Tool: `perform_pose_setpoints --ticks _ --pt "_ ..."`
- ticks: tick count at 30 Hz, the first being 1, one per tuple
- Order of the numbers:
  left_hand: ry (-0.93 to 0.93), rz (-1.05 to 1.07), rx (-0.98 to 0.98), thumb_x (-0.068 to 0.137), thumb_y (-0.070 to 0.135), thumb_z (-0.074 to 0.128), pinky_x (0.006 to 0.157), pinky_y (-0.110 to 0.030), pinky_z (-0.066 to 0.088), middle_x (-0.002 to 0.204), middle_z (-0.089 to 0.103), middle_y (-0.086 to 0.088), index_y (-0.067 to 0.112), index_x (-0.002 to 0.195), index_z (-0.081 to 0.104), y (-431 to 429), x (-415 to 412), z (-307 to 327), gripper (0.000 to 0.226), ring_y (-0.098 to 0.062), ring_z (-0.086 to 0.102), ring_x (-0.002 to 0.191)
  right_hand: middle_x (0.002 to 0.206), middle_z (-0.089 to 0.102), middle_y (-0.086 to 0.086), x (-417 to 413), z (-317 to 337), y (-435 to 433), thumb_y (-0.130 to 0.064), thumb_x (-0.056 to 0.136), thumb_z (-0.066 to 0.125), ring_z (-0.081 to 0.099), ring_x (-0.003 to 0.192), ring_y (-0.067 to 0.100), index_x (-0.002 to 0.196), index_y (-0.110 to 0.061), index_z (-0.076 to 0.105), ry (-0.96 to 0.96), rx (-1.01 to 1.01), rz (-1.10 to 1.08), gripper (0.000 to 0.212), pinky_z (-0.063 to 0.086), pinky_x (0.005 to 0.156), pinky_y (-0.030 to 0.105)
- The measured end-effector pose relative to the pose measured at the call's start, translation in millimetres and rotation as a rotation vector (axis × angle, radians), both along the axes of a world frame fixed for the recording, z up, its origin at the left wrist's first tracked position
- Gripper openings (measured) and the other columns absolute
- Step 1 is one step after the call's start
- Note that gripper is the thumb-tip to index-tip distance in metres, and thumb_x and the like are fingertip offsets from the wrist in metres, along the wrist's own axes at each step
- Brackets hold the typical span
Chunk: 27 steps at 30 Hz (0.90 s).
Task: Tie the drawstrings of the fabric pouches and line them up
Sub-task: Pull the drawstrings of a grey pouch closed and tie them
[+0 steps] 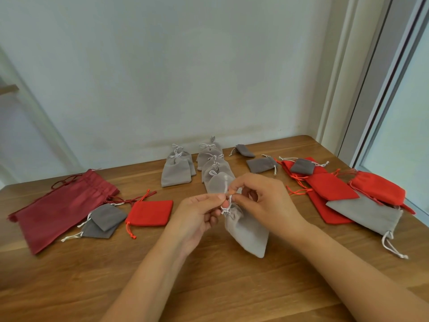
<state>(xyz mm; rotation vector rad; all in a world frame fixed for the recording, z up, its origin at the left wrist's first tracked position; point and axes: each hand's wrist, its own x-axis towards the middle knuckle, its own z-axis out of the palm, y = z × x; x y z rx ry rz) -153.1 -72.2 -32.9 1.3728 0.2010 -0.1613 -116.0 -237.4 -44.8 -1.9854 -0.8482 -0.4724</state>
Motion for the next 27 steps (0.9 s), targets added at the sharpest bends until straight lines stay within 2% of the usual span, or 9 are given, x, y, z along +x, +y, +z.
perform_pose_setpoints --ticks 2,4,8,10,14,17,20,23,27 --pt "0.009 -0.036 0.068 0.086 0.009 0.064 0.054 -0.017 0.041 0.064 0.062 0.001 0.012 0.068 0.072 3.2 0.4 1.3 0.019 -0.005 0.048 0.054 0.081 0.067 -0.011 -1.5 -3.7 2.6 -0.015 0.086 0.067 0.06 0.07 0.004 0.093 -0.021 0.065 -0.011 -0.065 0.028 0.009 0.046 0.063 0.015" --pt "0.023 -0.056 0.136 0.085 0.009 0.064 0.05 -0.016 0.042 0.062 0.061 0.0 0.01 0.07 0.071 5.6 0.3 4.0 0.017 -0.006 0.049 0.052 0.092 0.071 -0.005 -3.1 -5.1 5.3 -0.021 0.089 0.06 0.063 0.073 0.007 0.096 -0.029 0.058 -0.034 -0.106 0.045 0.011 0.05 0.065 0.025" --pt "0.098 -0.131 0.244 0.086 0.008 0.061 0.042 -0.015 0.038 0.06 0.059 0.001 0.009 0.07 0.068 11.2 0.5 7.4 0.017 -0.006 0.046 0.047 0.112 0.069 -0.004 -7.5 -3.8 9.4 -0.019 0.091 0.05 0.062 0.082 0.004 0.107 -0.035 0.046 -0.138 -0.24 0.091 0.022 0.045 0.067 0.015" --pt "0.134 -0.175 0.247 0.085 0.007 0.062 0.042 -0.014 0.038 0.06 0.059 0.0 0.008 0.071 0.067 14.4 0.5 9.1 0.016 -0.005 0.047 0.047 0.107 0.07 -0.003 -9.0 -5.6 11.1 -0.019 0.092 0.052 0.06 0.082 0.005 0.1 -0.03 0.049 -0.089 -0.252 0.112 0.014 0.042 0.064 0.015" --pt "0.121 -0.221 0.187 0.085 0.006 0.065 0.047 -0.015 0.047 0.065 0.062 -0.004 0.004 0.076 0.07 20.8 1.5 9.3 0.011 -0.006 0.053 0.051 0.083 0.067 -0.004 -8.0 -9.8 13.0 -0.019 0.093 0.055 0.06 0.073 0.009 0.096 -0.021 0.054 0.013 -0.255 0.096 0.004 0.048 0.062 0.028" --pt "0.058 -0.221 0.172 0.085 0.006 0.066 0.054 -0.017 0.052 0.071 0.067 -0.007 0.0 0.083 0.074 21.8 1.3 9.0 0.011 -0.008 0.059 0.057 0.085 0.067 -0.003 -6.7 -9.3 11.5 -0.017 0.095 0.056 0.062 0.076 0.012 0.099 -0.019 0.055 0.051 -0.257 0.061 0.005 0.051 0.068 0.036" --pt "0.04 -0.152 0.123 0.077 0.006 0.07 0.056 -0.017 0.054 0.073 0.07 -0.009 -0.003 0.091 0.073 21.3 1.0 9.8 0.017 -0.009 0.063 0.058 0.086 0.067 -0.003 -6.1 -8.6 10.0 -0.016 0.093 0.059 0.063 0.078 0.012 0.099 -0.017 0.058 0.023 -0.235 0.022 0.006 0.052 0.07 0.037" --pt "0.064 -0.091 0.076 0.065 0.01 0.072 0.055 -0.016 0.054 0.07 0.071 -0.008 -0.001 0.087 0.073 21.9 2.0 9.7 0.025 -0.007 0.063 0.056 0.085 0.067 -0.002 -7.0 -7.5 10.9 -0.017 0.094 0.059 0.064 0.076 0.012 0.099 -0.014 0.059 -0.003 -0.224 0.014 0.006 0.053 0.069 0.037" --pt "0.11 -0.098 -0.008 0.064 0.006 0.071 0.051 -0.014 0.053 0.065 0.067 -0.005 -0.001 0.089 0.071 19.8 2.8 9.6 0.026 -0.006 0.061 0.052 0.084 0.067 -0.005 -6.7 -7.3 10.8 -0.017 0.094 0.057 0.064 0.075 0.011 0.099 -0.016 0.057 -0.016 -0.182 0.002 0.006 0.053 0.068 0.036"
